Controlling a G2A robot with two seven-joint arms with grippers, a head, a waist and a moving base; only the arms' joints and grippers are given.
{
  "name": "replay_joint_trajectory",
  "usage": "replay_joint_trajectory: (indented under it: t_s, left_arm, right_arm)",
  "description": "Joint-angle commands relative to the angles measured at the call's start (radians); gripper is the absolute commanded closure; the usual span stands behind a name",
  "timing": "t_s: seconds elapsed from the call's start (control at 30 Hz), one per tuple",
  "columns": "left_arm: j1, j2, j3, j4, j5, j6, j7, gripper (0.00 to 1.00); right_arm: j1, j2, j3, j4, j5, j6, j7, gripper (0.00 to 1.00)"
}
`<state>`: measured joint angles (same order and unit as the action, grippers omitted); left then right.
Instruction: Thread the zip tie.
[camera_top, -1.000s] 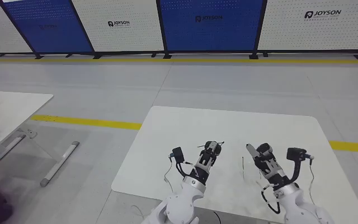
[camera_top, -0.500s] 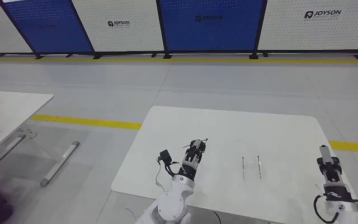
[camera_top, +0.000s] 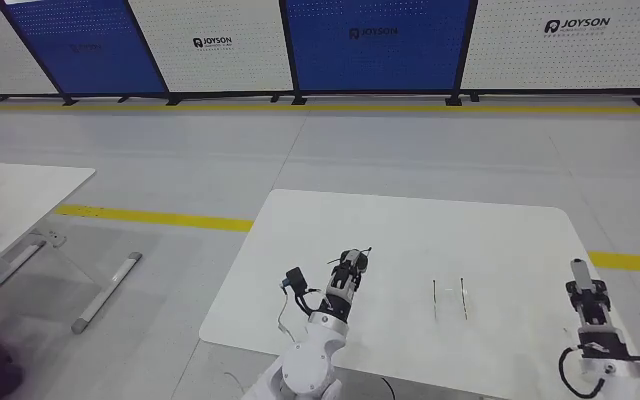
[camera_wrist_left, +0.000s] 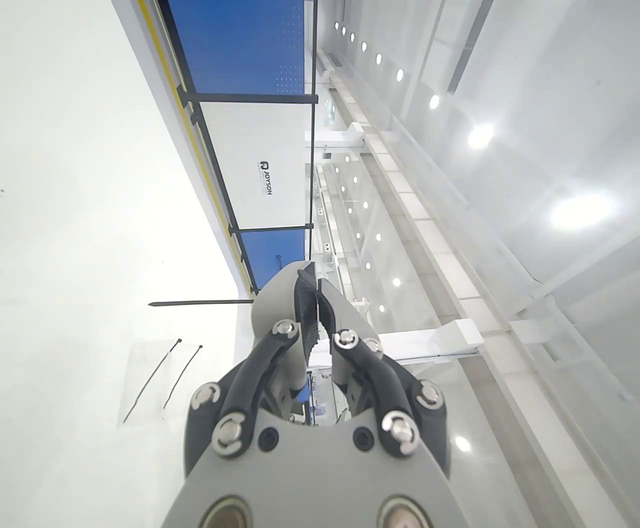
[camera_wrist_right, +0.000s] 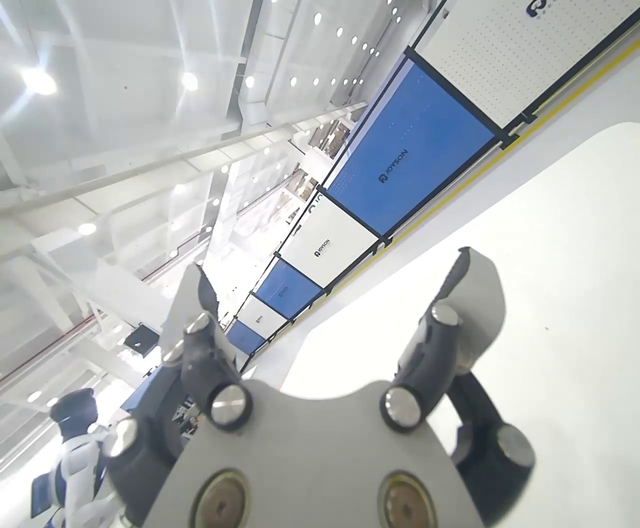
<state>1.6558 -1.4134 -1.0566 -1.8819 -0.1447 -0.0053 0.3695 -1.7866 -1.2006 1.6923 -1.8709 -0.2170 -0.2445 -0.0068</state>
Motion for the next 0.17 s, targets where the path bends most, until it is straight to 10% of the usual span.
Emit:
replay_joint_trajectory:
  t_s: [0.0,0.13]
  left_arm:
    - [0.000,0.000,0.000,0.000,0.000,0.000,0.000,1.00]
    - [0.000,0.000,0.000,0.000,0.000,0.000,0.000,1.00]
  right_arm:
    - [0.000,0.000,0.000,0.000,0.000,0.000,0.000,0.00]
    - [0.000,0.000,0.000,0.000,0.000,0.000,0.000,0.00]
